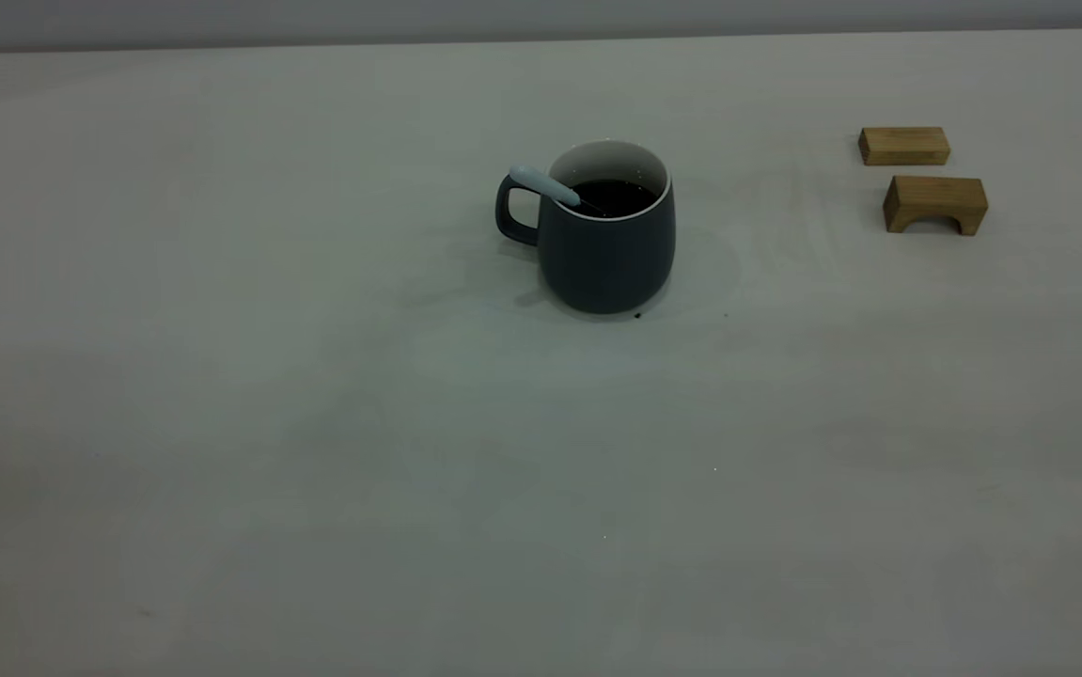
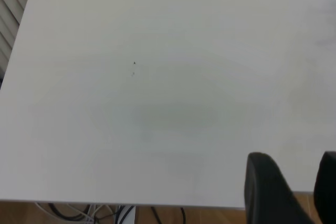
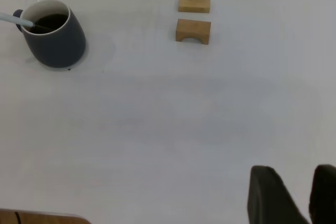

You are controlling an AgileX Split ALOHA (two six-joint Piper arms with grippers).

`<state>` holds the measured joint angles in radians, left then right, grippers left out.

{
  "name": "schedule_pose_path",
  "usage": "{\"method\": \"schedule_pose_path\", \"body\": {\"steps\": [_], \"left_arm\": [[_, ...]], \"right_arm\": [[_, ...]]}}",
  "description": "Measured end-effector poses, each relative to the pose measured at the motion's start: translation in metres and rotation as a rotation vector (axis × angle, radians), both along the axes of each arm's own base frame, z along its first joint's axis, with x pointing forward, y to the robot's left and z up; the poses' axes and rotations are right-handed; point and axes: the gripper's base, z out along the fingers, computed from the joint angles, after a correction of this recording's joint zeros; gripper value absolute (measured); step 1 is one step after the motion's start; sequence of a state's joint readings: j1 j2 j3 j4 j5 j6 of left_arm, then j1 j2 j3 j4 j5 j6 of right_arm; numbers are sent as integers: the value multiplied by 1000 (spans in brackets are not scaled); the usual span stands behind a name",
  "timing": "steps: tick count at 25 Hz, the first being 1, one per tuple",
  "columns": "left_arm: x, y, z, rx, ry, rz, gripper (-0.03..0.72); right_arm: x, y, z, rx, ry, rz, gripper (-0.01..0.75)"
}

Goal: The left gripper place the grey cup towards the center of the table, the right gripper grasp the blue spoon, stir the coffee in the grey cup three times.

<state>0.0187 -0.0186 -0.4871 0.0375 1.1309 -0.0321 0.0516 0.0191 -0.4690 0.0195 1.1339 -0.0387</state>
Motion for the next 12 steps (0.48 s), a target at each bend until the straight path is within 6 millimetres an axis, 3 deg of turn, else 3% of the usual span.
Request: {"method": "schedule_pose_path", "body": {"steps": [12], "left_arm": [[0, 0, 0, 0, 0, 0, 297]], "right_arm": [[0, 0, 0, 2, 0, 0, 238]]}}
